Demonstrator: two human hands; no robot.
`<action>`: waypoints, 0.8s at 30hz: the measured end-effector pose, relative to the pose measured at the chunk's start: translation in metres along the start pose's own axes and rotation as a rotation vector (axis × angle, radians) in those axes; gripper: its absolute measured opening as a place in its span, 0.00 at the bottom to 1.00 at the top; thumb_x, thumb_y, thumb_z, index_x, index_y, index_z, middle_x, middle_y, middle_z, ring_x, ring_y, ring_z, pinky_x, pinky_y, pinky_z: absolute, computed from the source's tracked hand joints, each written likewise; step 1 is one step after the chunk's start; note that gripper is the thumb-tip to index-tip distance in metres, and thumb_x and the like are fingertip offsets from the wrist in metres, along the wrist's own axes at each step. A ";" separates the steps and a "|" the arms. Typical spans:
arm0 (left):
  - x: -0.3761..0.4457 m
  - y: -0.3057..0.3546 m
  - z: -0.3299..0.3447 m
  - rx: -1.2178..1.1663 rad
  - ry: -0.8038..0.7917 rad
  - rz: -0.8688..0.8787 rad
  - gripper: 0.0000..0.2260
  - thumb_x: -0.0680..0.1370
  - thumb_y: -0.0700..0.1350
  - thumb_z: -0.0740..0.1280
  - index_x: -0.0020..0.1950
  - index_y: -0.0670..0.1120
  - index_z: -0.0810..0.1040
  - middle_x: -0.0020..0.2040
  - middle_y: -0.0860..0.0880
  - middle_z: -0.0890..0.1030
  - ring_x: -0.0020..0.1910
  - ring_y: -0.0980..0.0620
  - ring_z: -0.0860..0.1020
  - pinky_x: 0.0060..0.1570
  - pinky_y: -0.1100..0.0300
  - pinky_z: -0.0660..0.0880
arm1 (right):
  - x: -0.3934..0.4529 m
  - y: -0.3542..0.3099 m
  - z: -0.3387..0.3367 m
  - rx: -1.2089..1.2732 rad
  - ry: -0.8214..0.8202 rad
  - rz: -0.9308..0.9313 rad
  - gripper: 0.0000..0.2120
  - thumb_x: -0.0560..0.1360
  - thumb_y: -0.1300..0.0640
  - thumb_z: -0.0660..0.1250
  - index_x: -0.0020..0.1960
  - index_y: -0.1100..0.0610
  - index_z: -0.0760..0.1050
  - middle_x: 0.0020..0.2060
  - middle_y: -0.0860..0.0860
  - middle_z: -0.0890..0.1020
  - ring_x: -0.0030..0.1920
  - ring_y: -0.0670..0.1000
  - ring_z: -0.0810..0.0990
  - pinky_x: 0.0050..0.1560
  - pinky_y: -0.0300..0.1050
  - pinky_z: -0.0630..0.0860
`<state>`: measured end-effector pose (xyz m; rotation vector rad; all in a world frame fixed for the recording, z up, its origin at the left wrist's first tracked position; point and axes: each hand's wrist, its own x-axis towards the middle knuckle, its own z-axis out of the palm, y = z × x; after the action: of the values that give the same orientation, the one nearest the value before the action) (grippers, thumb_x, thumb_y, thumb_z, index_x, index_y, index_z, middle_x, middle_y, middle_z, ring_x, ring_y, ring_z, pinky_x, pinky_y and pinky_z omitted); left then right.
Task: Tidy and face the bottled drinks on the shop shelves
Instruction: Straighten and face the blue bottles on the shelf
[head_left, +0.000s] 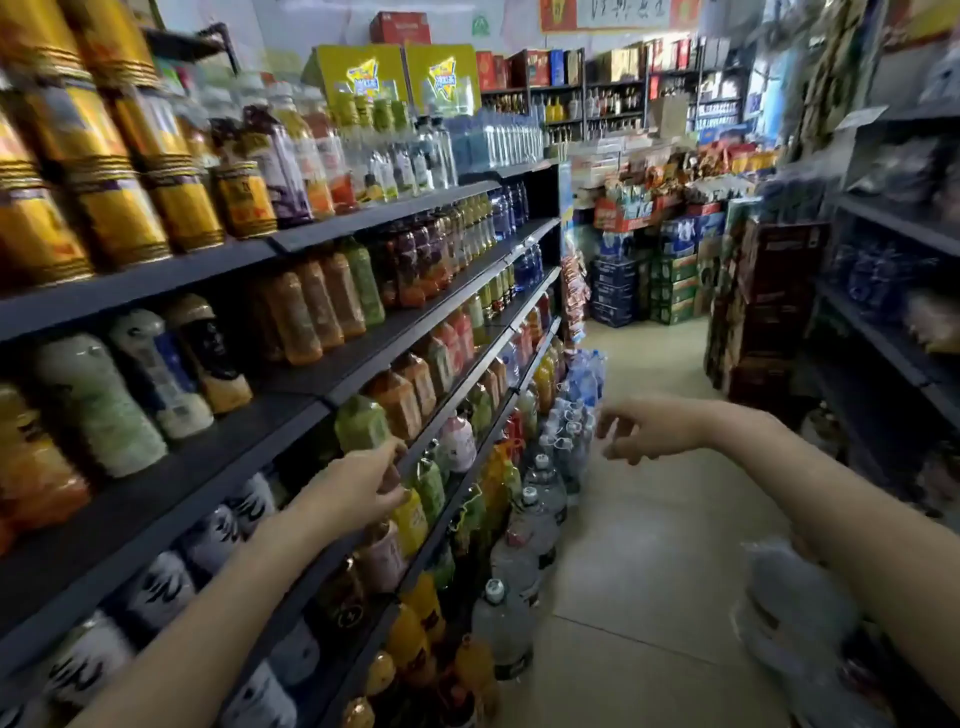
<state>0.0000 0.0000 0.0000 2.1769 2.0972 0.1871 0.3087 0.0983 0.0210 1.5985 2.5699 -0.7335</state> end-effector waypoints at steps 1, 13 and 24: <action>0.033 0.006 0.000 0.013 0.003 -0.010 0.21 0.78 0.47 0.64 0.69 0.47 0.64 0.45 0.53 0.74 0.45 0.53 0.75 0.44 0.62 0.71 | 0.016 0.017 -0.016 0.021 0.006 0.026 0.15 0.79 0.57 0.63 0.63 0.61 0.69 0.51 0.59 0.79 0.44 0.53 0.77 0.37 0.40 0.74; 0.346 0.002 0.051 0.031 -0.135 -0.166 0.12 0.77 0.48 0.64 0.55 0.42 0.75 0.50 0.45 0.80 0.51 0.47 0.77 0.48 0.58 0.71 | 0.249 0.205 -0.081 0.094 0.058 0.213 0.14 0.77 0.59 0.66 0.60 0.65 0.74 0.53 0.58 0.78 0.49 0.54 0.74 0.39 0.38 0.68; 0.721 0.082 0.105 0.062 -0.257 0.050 0.17 0.77 0.48 0.63 0.64 0.44 0.66 0.58 0.42 0.77 0.56 0.42 0.76 0.53 0.50 0.74 | 0.490 0.369 -0.220 0.176 0.083 0.409 0.15 0.78 0.57 0.64 0.63 0.60 0.71 0.56 0.56 0.76 0.51 0.53 0.76 0.43 0.43 0.76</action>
<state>0.1244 0.7176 -0.0826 2.1556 1.9339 -0.1484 0.4401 0.7322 -0.0507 2.1552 2.1605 -0.8816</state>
